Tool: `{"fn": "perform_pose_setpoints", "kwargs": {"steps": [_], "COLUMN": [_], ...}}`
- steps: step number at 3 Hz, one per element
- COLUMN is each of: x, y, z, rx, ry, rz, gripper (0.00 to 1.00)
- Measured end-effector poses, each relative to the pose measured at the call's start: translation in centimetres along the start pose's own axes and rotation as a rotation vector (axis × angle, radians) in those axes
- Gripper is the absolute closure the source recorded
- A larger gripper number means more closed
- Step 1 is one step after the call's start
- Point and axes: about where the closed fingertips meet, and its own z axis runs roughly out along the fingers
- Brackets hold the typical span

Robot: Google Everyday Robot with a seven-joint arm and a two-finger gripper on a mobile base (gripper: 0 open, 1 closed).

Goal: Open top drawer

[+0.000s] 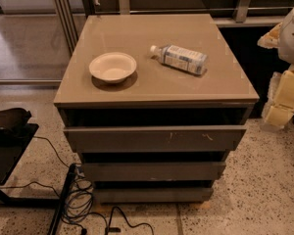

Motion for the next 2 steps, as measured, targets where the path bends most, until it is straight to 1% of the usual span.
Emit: {"fn": "perform_pose_setpoints", "kwargs": {"steps": [1,2], "x": [-0.1,-0.1], "y": [0.0,0.6], "z": [0.1,2.4], "rx": [0.006,-0.006], "ry": [-0.002,-0.04], "rz": [-0.007,-0.037], "gripper": [0.0,0.0]}}
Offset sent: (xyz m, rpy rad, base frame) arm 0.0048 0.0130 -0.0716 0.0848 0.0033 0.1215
